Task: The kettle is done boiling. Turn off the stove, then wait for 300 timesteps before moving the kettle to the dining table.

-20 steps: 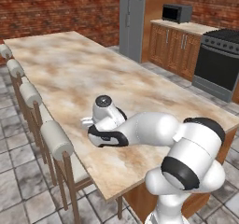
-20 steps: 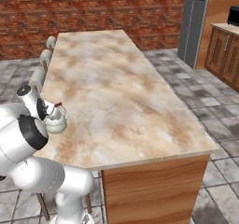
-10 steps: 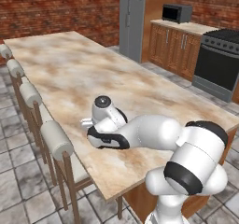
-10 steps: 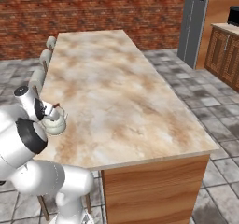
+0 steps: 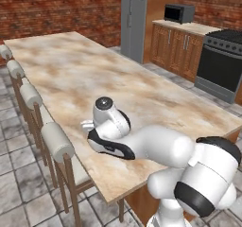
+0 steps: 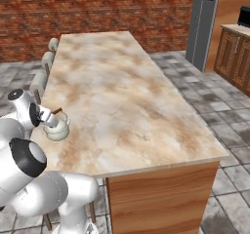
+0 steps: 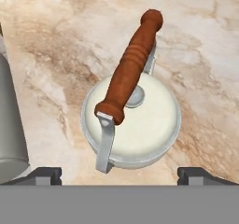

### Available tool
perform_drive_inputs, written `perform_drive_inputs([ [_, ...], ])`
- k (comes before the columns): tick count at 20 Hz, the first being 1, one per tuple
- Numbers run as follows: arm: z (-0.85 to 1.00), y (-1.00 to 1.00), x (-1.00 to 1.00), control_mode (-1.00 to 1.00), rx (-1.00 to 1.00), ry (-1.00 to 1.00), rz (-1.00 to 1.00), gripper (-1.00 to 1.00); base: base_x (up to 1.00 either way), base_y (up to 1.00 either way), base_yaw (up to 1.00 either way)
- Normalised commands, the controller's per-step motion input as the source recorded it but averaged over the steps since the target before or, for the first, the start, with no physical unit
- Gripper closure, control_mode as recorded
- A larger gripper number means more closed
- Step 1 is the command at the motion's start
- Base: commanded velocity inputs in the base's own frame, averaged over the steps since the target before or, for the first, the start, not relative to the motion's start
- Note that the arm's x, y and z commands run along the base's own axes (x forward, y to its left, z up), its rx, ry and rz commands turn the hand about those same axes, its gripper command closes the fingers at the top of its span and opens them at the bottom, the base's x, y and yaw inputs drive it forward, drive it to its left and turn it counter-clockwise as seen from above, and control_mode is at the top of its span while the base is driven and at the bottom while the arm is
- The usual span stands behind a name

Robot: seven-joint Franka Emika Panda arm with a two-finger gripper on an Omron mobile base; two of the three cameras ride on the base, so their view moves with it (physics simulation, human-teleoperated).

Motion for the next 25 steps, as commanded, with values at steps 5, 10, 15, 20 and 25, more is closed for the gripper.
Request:
perform_drive_inputs([
  [5, 0.31, 0.0, -0.15, -1.0, 0.0, 0.02, -0.04, -1.0, 0.0, 0.0, 0.0],
  [10, 0.3, 0.0, -0.22, -1.0, 0.0, 0.03, -0.04, -1.0, 0.0, 0.0, 0.0],
  [15, 0.28, 0.0, -0.33, -1.0, 0.0, 0.02, -0.03, -1.0, 0.0, 0.0, 0.0],
  [20, 0.25, 0.0, -0.41, -1.0, 0.0, 0.0, -0.04, -1.0, 0.0, 0.0, 0.0],
  [25, 0.18, -0.04, -0.36, -1.0, -0.01, 0.0, -0.04, -1.0, 0.0, 0.0, 0.0],
])
